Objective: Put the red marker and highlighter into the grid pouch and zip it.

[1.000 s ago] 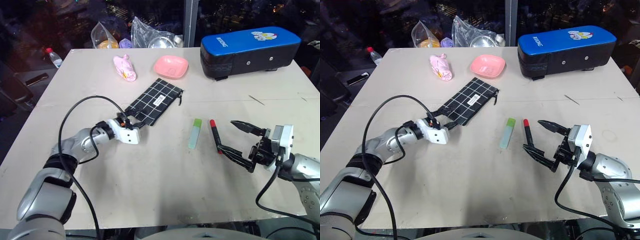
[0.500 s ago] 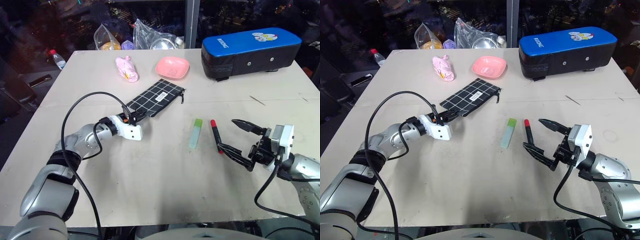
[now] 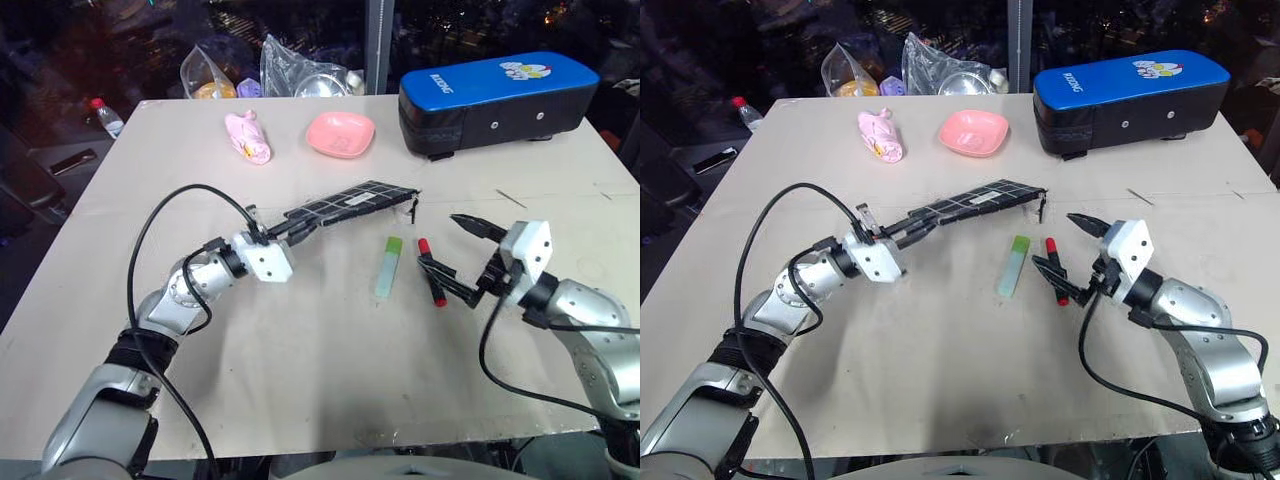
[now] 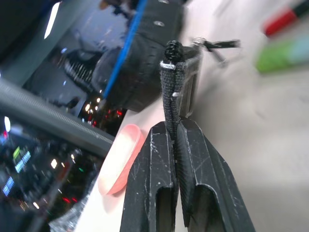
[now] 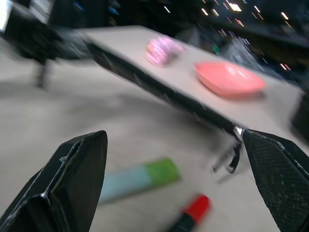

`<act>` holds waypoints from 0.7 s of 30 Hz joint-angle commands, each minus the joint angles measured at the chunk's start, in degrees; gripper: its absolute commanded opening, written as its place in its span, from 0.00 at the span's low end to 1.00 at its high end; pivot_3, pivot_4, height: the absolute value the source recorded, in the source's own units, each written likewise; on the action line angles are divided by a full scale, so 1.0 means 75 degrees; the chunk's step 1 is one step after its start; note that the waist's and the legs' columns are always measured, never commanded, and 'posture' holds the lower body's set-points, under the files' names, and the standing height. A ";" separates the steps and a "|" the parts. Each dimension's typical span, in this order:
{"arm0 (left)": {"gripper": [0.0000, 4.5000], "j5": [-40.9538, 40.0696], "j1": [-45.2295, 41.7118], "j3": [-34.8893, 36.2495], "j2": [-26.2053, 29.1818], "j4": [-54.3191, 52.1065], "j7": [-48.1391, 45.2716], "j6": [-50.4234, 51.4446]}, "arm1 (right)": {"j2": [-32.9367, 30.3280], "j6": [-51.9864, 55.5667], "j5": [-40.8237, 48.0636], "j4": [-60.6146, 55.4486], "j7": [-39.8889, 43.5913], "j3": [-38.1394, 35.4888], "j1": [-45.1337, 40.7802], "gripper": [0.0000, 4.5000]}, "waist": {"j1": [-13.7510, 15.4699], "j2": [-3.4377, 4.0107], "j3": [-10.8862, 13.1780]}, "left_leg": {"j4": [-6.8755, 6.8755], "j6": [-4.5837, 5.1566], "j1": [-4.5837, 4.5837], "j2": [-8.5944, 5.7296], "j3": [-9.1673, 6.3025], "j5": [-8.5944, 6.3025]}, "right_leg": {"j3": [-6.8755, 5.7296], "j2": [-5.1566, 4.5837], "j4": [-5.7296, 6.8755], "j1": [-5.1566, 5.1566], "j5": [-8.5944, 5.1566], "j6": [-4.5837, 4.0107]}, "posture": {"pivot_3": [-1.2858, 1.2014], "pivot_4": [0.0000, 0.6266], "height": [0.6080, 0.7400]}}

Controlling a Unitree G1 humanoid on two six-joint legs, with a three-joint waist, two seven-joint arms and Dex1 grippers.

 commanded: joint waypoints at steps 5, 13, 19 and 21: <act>0.02 -0.1933 0.0345 0.0282 -0.0391 -0.1386 -0.1685 0.1419 | -0.0076 0.0640 -0.0919 0.0563 -0.0862 0.0017 -0.1009 1.00 | -0.0018 0.0000 0.0001 | 0.0000 0.0001 0.0000 0.0003 0.0010 0.0001 | 0.0016 0.0012 0.0002 -0.0005 0.0001 -0.0003 | 0.52 0.24 1.00; 0.02 -0.1986 0.0374 0.0505 -0.0684 -0.1254 -0.2432 0.1351 | 0.0021 0.0794 -0.1298 0.1206 -0.0953 0.0275 -0.1666 1.00 | -0.0021 0.0001 0.0001 | -0.0001 0.0001 0.0001 0.0024 0.0018 0.0000 | 0.0026 0.0039 0.0001 -0.0010 0.0005 -0.0012 | 0.52 0.24 1.00; 0.00 -0.1840 0.0370 0.0610 -0.0885 -0.1066 -0.2749 0.1180 | -0.0031 0.0503 -0.1771 0.1689 -0.0832 0.0575 -0.1935 0.81 | -0.0021 0.0001 0.0001 | -0.0001 0.0002 0.0001 0.0024 0.0022 0.0000 | 0.0029 0.0040 0.0001 -0.0010 0.0006 -0.0013 | 0.52 0.24 1.00; 0.00 -0.1806 0.0386 0.0644 -0.0935 -0.1040 -0.2800 0.1150 | -0.0003 0.0446 -0.1927 0.1851 -0.0881 0.0629 -0.2014 0.58 | -0.0026 0.0001 0.0001 | -0.0001 0.0002 0.0001 0.0027 0.0025 0.0000 | 0.0032 0.0043 0.0001 -0.0012 0.0007 -0.0015 | 0.52 0.24 1.00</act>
